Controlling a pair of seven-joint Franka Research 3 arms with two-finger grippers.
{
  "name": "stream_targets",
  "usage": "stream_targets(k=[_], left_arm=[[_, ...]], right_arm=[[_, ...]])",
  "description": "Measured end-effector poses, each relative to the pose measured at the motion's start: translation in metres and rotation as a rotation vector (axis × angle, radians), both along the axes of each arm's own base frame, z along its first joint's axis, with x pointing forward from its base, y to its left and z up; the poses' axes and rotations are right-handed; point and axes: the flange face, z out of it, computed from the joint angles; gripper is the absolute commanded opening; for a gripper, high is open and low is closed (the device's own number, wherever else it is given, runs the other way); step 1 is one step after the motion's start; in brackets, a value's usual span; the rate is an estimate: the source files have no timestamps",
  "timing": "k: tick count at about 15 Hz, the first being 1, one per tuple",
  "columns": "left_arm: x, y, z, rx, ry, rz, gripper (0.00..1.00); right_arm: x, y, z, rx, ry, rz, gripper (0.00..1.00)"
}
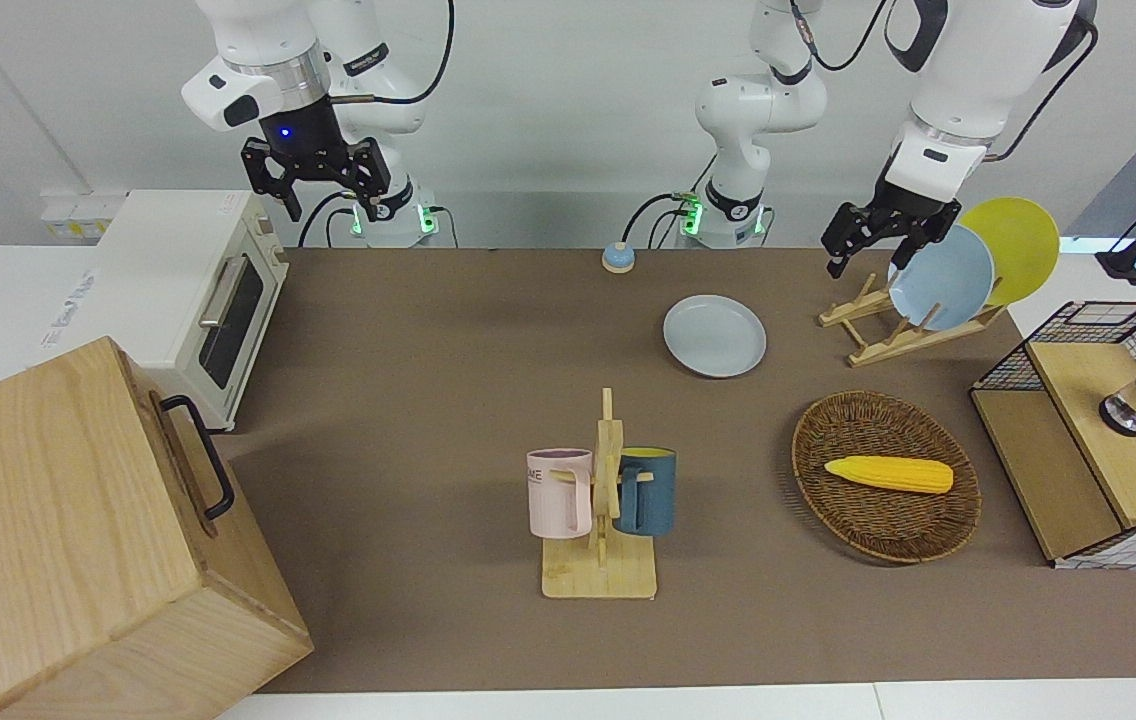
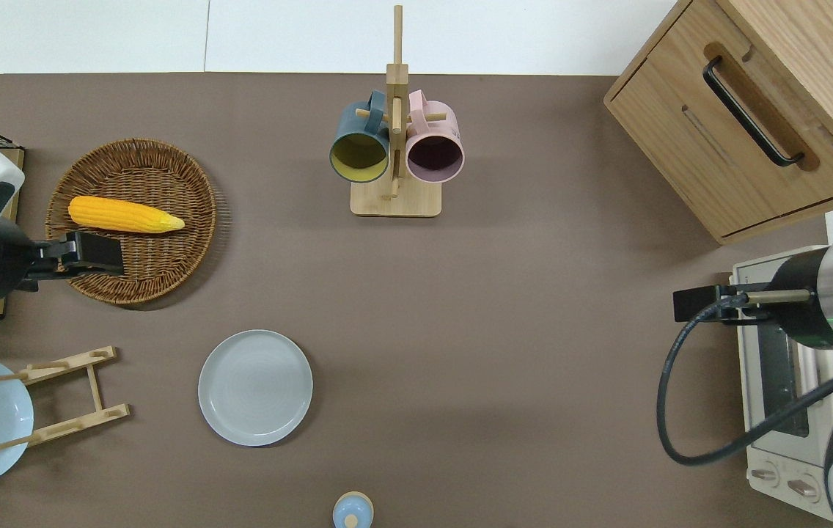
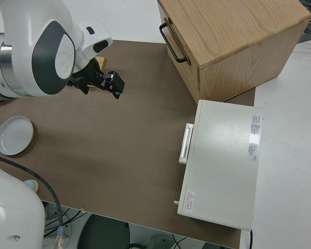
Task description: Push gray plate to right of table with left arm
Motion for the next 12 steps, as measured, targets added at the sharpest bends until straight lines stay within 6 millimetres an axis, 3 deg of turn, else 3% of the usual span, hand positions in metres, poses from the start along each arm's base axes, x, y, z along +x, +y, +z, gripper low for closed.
stream_targets(k=[8,12], left_arm=[[-0.003,0.000,-0.001,0.002,0.020,0.000,0.99],[-0.005,0.000,-0.012,0.004,0.054,-0.001,0.99]], right_arm=[[0.000,0.000,0.000,0.000,0.000,0.000,0.996],[0.000,0.000,0.000,0.000,0.000,0.000,0.996]])
